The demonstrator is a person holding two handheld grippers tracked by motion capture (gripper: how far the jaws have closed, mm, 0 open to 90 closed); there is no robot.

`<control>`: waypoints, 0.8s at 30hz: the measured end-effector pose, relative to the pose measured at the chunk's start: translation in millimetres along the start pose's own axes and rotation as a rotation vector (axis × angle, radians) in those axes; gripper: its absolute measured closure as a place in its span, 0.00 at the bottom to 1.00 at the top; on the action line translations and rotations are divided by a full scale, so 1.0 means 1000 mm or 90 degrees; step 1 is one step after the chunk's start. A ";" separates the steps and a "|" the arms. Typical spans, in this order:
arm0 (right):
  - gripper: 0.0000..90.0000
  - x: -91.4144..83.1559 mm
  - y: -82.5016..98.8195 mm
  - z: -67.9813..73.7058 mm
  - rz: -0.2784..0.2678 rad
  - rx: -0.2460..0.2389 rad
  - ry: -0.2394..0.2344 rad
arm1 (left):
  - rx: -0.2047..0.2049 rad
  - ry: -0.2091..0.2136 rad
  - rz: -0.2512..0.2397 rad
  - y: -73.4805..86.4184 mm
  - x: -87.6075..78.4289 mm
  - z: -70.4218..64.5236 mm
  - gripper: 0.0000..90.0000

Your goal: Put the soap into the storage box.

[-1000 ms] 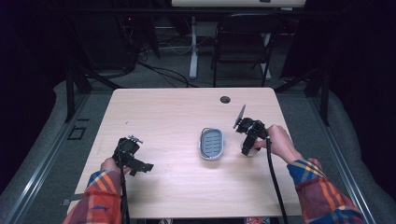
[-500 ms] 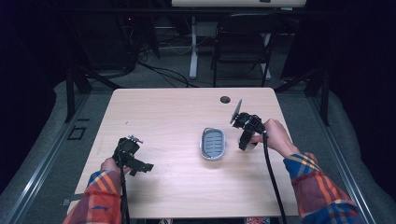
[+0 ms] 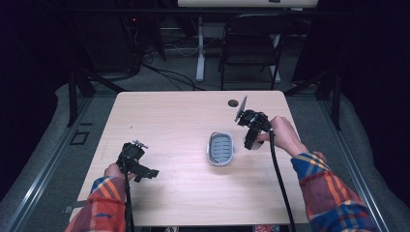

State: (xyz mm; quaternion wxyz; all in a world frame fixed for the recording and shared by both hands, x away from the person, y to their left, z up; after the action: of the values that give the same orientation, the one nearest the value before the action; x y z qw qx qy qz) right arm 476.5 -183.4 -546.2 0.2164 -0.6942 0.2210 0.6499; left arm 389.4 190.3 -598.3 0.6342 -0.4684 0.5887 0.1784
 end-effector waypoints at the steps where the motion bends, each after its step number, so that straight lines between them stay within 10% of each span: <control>1: 0.27 -0.002 -0.001 0.000 0.002 -0.005 0.003 | 0.000 0.001 0.001 0.000 0.000 0.000 0.00; 24: 0.27 -0.016 -0.036 0.018 0.000 -0.044 0.010 | 0.002 0.002 0.001 0.000 0.000 0.000 0.00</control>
State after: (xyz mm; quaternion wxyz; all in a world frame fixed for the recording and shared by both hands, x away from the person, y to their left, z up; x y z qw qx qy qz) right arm 482.7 -143.0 -530.8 0.1902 -0.7066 0.2001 0.6516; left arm 389.4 190.5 -598.5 0.6339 -0.4673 0.5901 0.1775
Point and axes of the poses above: each handheld gripper's, and its own axes: x roughly forward along the jaws, y roughly out of its underside, z roughly to its left, the point moved 8 cm from there along x, roughly forward along the jaws, and after that the axes turned 2 degrees about z, right-handed, at the moved point
